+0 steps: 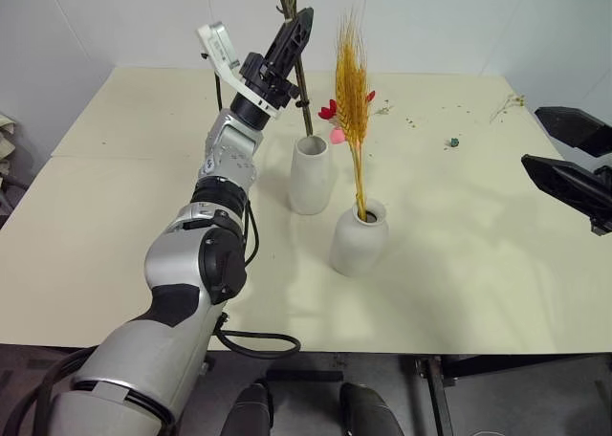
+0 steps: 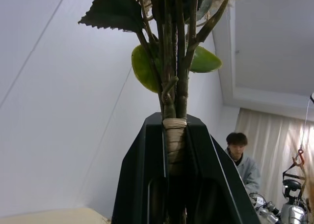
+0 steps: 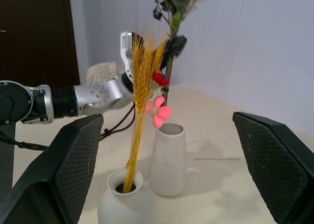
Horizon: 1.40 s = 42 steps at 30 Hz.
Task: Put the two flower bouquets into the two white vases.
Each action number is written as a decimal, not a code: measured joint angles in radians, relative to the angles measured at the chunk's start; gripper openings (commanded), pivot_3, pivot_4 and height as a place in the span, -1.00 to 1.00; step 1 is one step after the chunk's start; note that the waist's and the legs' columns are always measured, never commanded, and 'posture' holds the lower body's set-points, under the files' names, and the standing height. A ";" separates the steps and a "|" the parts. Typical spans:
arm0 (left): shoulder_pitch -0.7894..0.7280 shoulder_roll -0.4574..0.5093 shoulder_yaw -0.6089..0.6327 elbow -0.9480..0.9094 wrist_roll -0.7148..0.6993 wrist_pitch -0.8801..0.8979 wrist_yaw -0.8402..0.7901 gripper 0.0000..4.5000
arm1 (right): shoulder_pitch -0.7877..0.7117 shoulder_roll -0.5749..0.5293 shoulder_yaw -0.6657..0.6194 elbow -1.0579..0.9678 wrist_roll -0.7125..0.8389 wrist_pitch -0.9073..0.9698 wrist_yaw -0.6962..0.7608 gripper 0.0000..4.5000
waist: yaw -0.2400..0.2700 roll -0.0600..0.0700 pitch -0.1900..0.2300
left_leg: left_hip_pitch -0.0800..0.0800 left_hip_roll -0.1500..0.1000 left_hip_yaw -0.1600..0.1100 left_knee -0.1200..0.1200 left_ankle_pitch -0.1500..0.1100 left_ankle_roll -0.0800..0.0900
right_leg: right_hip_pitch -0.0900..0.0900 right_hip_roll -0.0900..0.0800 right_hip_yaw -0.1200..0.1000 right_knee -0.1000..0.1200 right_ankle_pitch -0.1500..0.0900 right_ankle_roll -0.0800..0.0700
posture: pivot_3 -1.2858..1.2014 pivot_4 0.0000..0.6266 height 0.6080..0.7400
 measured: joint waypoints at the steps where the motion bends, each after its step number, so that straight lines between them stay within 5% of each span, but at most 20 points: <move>1: 0.000 -0.002 -0.002 0.003 0.007 -0.005 0.000 -0.96 | 0.008 0.003 -0.001 -0.006 0.003 0.000 -0.006 1.00 | 0.000 0.000 0.000 | 0.000 0.000 0.000 0.000 0.000 0.000 | 0.000 0.000 0.000 0.000 0.000 0.000 | 0.03 -0.52 1.00; 32: 0.051 -0.047 -0.096 0.081 0.245 -0.195 0.213 -0.96 | 0.138 0.012 -0.069 -0.128 0.070 0.000 -0.120 1.00 | 0.003 0.000 0.000 | 0.000 0.000 0.000 0.000 0.000 0.000 | 0.000 0.000 0.000 0.000 0.000 0.000 | 0.03 -0.52 1.00; 42: 0.051 -0.045 -0.106 0.081 0.265 -0.193 0.177 0.43 | 0.138 0.011 -0.069 -0.128 0.070 0.000 -0.120 1.00 | 0.003 0.000 0.000 | 0.000 0.000 0.000 0.000 0.000 0.000 | 0.000 0.000 0.000 0.000 0.000 0.000 | 0.03 -0.52 1.00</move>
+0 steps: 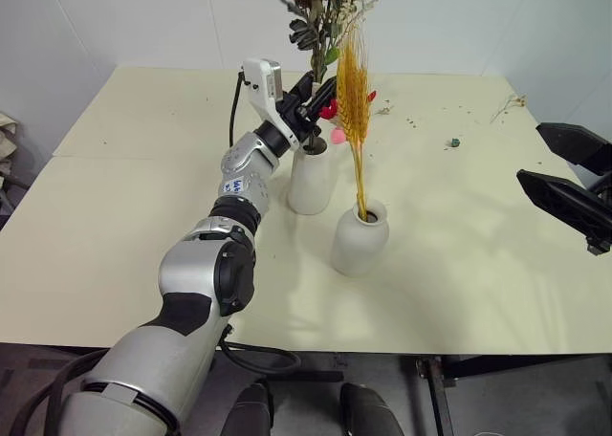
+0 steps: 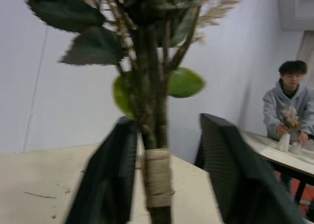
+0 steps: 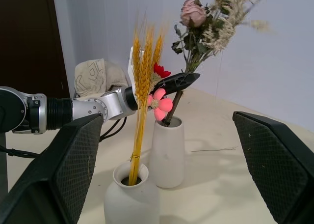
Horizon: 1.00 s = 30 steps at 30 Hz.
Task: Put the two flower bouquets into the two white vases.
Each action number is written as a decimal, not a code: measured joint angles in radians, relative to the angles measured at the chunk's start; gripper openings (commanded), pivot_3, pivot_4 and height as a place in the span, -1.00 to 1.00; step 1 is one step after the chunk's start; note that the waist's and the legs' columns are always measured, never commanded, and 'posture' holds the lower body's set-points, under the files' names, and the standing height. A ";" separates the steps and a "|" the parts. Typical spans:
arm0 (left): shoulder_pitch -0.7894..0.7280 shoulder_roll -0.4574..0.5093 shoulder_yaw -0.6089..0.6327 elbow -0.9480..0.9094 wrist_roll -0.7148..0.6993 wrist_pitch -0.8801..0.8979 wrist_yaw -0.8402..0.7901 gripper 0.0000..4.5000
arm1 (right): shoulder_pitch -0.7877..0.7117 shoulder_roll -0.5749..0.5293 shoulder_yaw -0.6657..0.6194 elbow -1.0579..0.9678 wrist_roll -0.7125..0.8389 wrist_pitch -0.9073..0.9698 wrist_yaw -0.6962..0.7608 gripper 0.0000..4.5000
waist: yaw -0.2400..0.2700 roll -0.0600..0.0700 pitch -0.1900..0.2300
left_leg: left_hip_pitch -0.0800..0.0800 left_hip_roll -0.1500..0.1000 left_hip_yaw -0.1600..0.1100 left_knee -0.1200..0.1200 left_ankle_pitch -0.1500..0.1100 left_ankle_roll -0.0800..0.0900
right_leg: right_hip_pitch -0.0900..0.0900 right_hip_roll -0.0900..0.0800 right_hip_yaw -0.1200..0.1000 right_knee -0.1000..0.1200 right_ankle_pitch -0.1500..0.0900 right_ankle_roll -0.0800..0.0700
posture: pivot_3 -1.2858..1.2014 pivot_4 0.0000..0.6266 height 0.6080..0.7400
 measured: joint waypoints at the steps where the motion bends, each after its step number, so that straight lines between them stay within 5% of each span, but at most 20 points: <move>1: 0.000 0.001 -0.001 0.000 0.001 0.000 -0.006 0.57 | 0.000 0.000 0.000 0.000 0.000 0.000 0.000 1.00 | 0.000 0.000 0.000 | 0.000 0.000 0.000 0.000 0.000 0.000 | 0.000 0.000 0.000 0.000 0.000 0.000 | 0.03 -0.52 1.00; 4: 0.000 0.009 -0.010 0.000 0.004 0.000 -0.019 0.98 | 0.000 -0.009 0.000 0.001 -0.001 0.000 0.003 1.00 | 0.000 0.000 0.000 | 0.000 0.000 0.000 0.000 0.000 0.000 | 0.000 0.000 0.000 0.000 0.000 0.000 | 0.03 -0.52 1.00; 23: 0.047 0.068 -0.079 -0.059 0.022 0.003 -0.207 0.99 | -0.010 -0.026 0.002 0.038 -0.018 0.001 0.025 1.00 | -0.001 0.000 0.000 | 0.000 0.000 0.000 0.001 0.000 0.000 | 0.000 0.000 0.000 0.002 0.000 0.000 | 0.03 -0.52 1.00; 30: 0.087 0.171 -0.121 -0.172 0.022 0.048 -0.272 0.99 | -0.010 -0.040 0.002 0.057 -0.029 0.001 0.049 1.00 | -0.004 0.000 0.000 | 0.001 0.000 0.000 0.001 0.000 0.000 | 0.000 0.000 0.000 0.003 0.000 0.000 | 0.03 -0.52 1.00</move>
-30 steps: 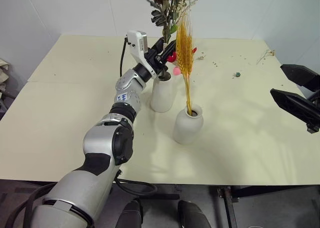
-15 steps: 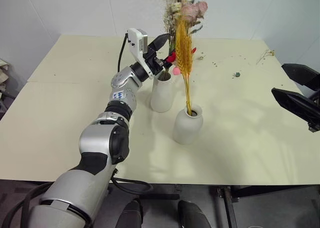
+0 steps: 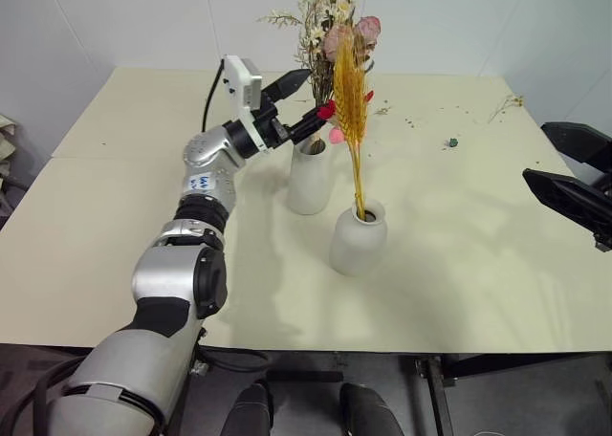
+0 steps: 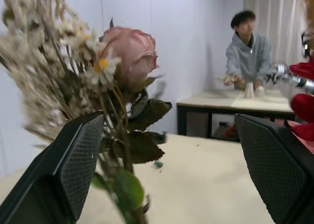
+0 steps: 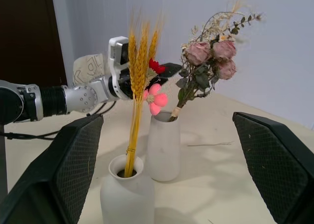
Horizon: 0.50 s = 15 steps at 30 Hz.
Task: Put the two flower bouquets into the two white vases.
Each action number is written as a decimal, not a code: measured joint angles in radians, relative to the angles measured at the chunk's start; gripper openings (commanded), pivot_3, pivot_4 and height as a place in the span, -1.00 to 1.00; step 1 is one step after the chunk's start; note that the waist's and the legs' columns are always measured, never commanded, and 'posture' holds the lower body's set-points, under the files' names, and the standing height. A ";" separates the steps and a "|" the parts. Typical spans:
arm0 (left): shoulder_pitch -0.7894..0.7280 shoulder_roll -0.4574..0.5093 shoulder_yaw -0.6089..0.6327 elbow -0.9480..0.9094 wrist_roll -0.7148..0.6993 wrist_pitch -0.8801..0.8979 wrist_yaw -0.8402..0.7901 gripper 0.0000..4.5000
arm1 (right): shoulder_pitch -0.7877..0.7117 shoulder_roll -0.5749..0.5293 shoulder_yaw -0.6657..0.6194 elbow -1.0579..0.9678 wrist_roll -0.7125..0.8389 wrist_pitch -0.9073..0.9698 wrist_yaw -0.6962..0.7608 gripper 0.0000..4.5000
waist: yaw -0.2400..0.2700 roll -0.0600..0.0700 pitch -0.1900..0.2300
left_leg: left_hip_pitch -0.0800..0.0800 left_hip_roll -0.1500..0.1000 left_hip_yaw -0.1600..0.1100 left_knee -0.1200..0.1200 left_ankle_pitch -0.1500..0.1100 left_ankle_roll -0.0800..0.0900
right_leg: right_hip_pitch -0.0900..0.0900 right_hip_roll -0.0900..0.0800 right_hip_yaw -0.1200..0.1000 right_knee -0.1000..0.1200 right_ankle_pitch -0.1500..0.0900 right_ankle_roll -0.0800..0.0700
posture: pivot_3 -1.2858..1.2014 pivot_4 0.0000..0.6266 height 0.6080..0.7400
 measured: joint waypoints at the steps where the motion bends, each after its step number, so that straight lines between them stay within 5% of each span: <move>1: 0.014 0.024 -0.012 -0.026 0.000 0.017 -0.012 0.99 | 0.000 -0.003 0.000 0.002 -0.003 0.000 0.004 1.00 | -0.001 0.000 0.000 | 0.000 0.000 0.000 0.000 0.000 0.000 | 0.000 0.000 0.000 0.000 0.000 0.000 | 0.03 -0.52 1.00; 15: 0.416 0.337 -0.055 -0.591 -0.053 0.388 -0.114 0.99 | 0.010 -0.034 -0.005 0.088 -0.070 -0.002 0.077 1.00 | -0.004 0.001 0.000 | 0.003 0.001 0.000 0.001 0.001 0.000 | 0.000 0.000 0.000 0.007 -0.002 -0.003 | 0.03 -0.52 1.00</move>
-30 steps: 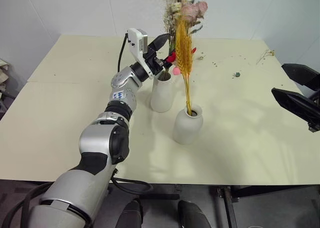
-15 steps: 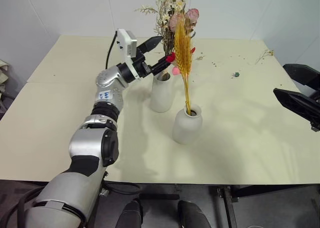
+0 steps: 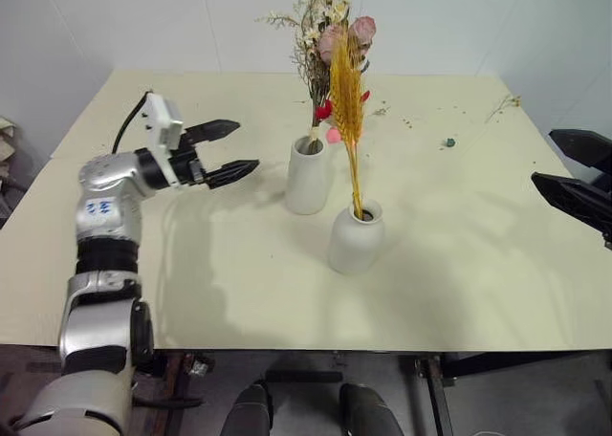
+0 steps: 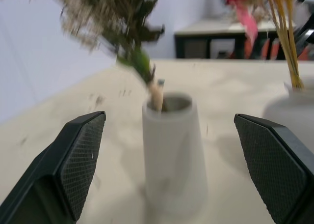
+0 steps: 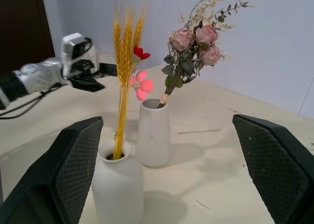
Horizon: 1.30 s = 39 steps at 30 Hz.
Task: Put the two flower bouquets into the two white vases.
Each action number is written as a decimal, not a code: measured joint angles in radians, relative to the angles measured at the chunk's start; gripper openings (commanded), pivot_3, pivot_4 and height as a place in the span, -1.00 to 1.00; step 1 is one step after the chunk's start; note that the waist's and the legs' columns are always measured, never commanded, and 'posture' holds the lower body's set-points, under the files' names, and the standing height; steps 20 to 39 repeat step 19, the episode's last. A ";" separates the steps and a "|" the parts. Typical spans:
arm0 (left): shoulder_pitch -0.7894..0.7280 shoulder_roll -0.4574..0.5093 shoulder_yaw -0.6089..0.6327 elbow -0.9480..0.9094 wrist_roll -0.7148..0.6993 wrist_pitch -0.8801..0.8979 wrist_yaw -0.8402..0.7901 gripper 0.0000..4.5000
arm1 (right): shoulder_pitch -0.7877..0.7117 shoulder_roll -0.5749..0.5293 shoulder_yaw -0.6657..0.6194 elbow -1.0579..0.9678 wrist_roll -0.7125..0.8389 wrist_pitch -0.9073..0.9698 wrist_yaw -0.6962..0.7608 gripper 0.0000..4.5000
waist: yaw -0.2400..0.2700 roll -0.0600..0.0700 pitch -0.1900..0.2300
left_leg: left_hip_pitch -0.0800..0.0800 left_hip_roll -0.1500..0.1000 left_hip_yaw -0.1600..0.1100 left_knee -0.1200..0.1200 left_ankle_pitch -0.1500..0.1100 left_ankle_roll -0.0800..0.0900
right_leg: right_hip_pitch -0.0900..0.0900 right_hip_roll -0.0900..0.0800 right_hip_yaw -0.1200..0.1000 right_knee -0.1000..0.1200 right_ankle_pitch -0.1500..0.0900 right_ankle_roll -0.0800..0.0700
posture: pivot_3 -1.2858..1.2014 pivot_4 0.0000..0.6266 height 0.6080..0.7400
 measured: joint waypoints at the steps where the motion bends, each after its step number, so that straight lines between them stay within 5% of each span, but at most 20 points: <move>1: 0.022 0.021 0.009 -0.017 -0.006 0.011 0.008 0.99 | 0.001 -0.004 0.000 0.003 -0.006 0.000 0.004 1.00 | 0.000 0.000 0.000 | 0.000 0.000 0.000 0.000 0.000 0.000 | 0.000 0.000 0.000 0.000 0.000 0.000 | 0.03 -0.52 1.00; 8: 0.094 0.104 0.072 -0.053 -0.050 0.021 0.019 0.99 | 0.024 -0.065 0.007 0.061 -0.087 -0.011 0.083 1.00 | 0.005 0.000 0.000 | 0.000 0.000 0.000 0.001 0.001 0.000 | 0.001 0.000 0.000 -0.001 -0.001 -0.003 | 0.03 -0.52 1.00; 19: 0.047 0.166 0.101 0.184 -0.089 -0.063 -0.106 0.99 | 0.043 -0.069 0.009 0.065 -0.125 -0.016 0.138 1.00 | 0.000 0.000 0.000 | 0.000 0.000 0.000 0.000 0.000 0.000 | 0.000 0.000 -0.001 -0.001 -0.001 -0.002 | 0.03 -0.52 1.00; 39: 0.047 0.166 0.101 0.184 -0.089 -0.063 -0.106 0.99 | 0.043 -0.069 0.009 0.065 -0.125 -0.016 0.138 1.00 | 0.000 0.000 0.000 | 0.000 0.000 0.000 0.000 0.000 0.000 | 0.000 0.000 -0.001 -0.001 -0.001 -0.002 | 0.03 -0.52 1.00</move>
